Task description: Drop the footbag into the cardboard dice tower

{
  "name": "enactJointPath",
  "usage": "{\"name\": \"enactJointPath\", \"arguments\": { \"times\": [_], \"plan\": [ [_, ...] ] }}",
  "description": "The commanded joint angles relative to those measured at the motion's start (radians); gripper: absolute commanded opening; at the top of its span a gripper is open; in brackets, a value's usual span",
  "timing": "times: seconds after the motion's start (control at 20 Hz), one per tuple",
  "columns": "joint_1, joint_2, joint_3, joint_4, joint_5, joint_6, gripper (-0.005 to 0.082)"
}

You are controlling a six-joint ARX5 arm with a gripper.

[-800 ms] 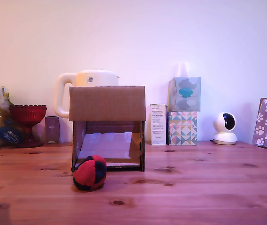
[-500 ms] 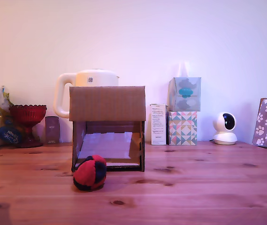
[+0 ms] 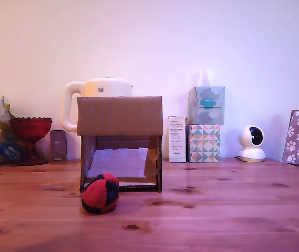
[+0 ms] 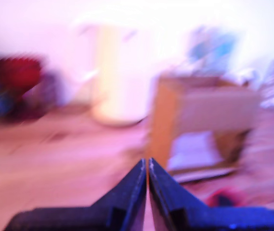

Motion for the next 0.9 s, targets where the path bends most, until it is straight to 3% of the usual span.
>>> {"name": "enactJointPath", "arguments": {
  "times": [0.0,0.15,0.3,0.6,0.85],
  "plan": [
    [-0.016,0.044,0.019,0.008,0.042,-0.022,-0.0024],
    [-0.073,0.167,0.035,0.052,0.087,-0.022,-0.0024],
    [-0.158,0.313,0.035,0.146,0.093,-0.019,-0.0024],
    [-0.348,0.638,0.035,0.354,0.037,0.006,-0.0024],
    [-0.442,0.914,0.055,0.534,0.0,0.013,-0.0024]
  ]
}}
